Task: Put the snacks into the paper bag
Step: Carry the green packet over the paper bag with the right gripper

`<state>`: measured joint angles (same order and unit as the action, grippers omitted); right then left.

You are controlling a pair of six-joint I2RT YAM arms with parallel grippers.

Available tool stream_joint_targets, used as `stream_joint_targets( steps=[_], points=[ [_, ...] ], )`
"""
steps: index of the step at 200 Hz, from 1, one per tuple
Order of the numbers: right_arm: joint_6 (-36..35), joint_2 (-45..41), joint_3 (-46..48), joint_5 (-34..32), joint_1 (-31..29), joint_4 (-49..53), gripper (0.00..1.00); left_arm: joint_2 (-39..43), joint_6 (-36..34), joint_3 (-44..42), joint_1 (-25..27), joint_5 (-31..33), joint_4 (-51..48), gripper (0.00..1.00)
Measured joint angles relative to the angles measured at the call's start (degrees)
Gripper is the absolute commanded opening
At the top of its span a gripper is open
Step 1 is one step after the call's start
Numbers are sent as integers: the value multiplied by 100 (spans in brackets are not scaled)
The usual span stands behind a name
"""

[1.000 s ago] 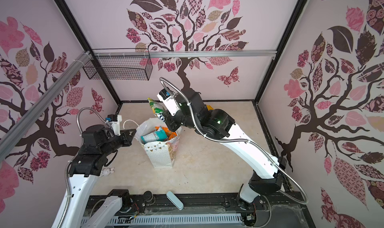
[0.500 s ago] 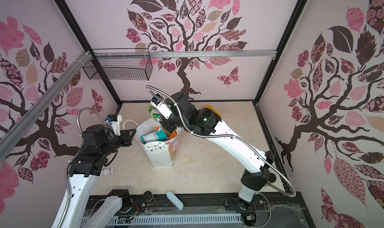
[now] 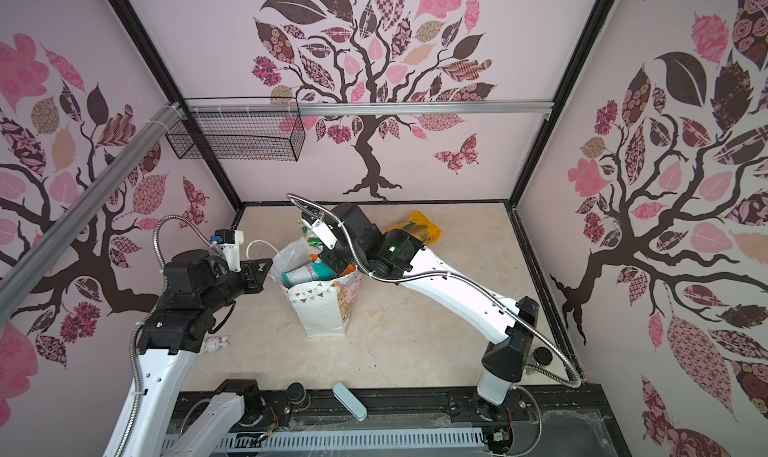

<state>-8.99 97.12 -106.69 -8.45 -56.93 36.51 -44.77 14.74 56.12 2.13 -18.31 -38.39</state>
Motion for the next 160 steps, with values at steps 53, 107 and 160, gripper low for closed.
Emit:
stream_joint_targets(
  steps=[53,107,160],
  points=[
    [17,-28,240,50,-42,-258,0,0,-2,0,0,0,0,3],
    [149,-251,-225,457,-140,92,0,0,-2,0,0,0,-2,2],
    [166,-299,-568,872,-146,372,0,0,-2,0,0,0,-2,2]
  ],
)
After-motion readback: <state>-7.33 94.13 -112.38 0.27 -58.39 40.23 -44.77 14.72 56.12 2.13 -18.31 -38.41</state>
